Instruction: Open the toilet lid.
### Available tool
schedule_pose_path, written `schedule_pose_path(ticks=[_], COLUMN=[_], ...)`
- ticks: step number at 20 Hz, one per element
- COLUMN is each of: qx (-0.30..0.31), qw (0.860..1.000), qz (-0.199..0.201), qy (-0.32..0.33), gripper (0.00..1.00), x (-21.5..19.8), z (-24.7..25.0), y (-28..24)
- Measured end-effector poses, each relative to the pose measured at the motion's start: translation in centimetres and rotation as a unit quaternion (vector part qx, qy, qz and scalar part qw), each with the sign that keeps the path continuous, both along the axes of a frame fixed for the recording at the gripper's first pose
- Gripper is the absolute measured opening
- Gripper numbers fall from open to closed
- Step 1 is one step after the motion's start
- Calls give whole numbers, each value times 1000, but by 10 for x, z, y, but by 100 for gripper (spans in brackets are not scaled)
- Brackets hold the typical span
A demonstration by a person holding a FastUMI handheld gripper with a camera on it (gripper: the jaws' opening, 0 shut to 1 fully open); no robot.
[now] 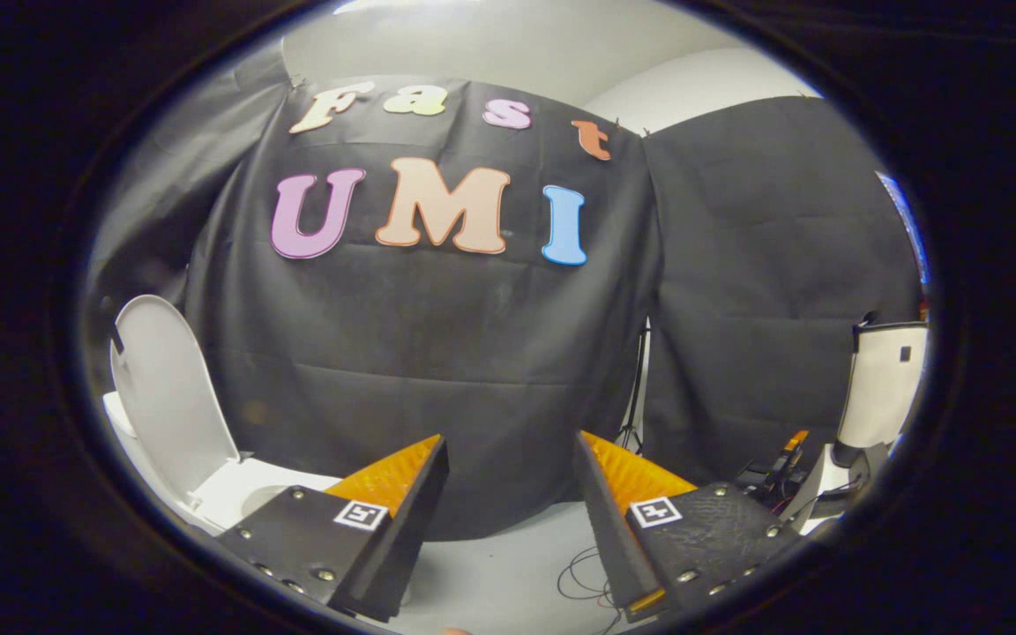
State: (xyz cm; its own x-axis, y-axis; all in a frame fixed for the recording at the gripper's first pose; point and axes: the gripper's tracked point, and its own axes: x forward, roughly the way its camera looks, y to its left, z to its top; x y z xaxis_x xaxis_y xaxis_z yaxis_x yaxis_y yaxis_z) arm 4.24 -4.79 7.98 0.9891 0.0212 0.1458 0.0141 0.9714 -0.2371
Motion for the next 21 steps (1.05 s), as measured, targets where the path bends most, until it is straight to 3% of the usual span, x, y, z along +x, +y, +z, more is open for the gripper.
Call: schedule_pose_path(ticks=[2, 6, 8, 12, 17, 21], qx=[-1, -15, -18, -23, -39, -22], qw=[1000, 988, 980, 947, 933, 933], qz=[28, 142, 176, 288, 324, 326], qy=[11, 64, 89, 143, 154, 153], gripper=[85, 85, 78, 76, 76, 75], x=[-2, -11, -13, -29, -5, 21], z=[-4, -24, -35, -51, -46, -45], y=[10, 47, 56, 91, 75, 44])
